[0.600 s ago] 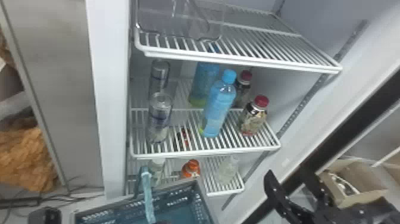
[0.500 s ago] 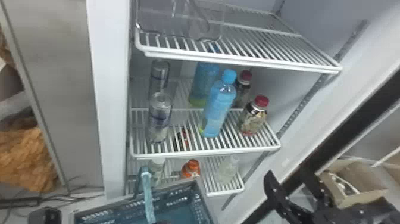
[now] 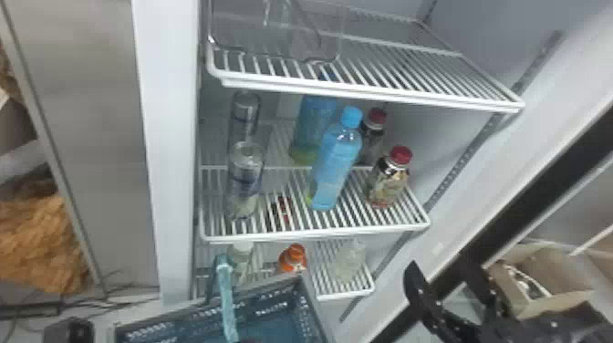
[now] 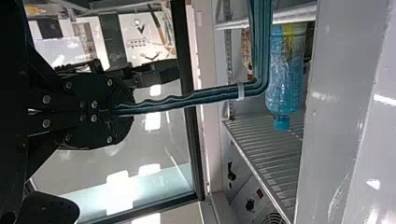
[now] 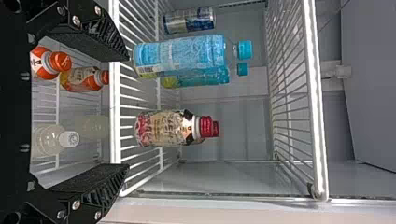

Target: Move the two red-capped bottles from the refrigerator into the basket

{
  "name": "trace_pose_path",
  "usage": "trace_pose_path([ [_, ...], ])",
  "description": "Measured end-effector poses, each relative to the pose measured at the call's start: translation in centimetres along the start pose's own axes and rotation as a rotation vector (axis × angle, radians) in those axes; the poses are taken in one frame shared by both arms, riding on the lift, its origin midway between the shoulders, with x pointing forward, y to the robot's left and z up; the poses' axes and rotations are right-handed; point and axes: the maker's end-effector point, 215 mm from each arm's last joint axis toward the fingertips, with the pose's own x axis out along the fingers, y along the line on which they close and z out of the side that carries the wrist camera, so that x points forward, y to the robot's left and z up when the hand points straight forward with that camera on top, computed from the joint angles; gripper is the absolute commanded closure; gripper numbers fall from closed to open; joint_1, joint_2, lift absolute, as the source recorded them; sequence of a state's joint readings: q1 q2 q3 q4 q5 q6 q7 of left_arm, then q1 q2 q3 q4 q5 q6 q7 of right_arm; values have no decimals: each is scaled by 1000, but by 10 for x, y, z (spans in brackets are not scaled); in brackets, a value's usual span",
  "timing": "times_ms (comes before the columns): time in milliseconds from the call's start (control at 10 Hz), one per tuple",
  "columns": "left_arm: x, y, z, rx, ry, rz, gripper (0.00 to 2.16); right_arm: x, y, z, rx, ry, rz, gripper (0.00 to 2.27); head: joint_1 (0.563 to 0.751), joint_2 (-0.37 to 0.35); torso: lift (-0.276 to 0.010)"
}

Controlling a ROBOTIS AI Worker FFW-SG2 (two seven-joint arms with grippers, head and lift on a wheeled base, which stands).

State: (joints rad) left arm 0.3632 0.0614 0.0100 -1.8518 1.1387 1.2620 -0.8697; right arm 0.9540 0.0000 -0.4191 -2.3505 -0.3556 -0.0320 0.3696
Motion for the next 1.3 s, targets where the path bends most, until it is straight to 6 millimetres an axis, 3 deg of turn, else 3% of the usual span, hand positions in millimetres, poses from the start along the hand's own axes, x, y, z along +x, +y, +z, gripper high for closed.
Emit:
trace_pose_path([
  [500, 0, 0, 0, 0, 0, 0, 1181, 12, -8, -6, 9, -13, -15, 213, 695, -350, 0],
  [1300, 1, -2, 2, 10, 10, -1, 1181, 68, -14, -14, 57, -52, -65, 213, 695, -350, 0],
])
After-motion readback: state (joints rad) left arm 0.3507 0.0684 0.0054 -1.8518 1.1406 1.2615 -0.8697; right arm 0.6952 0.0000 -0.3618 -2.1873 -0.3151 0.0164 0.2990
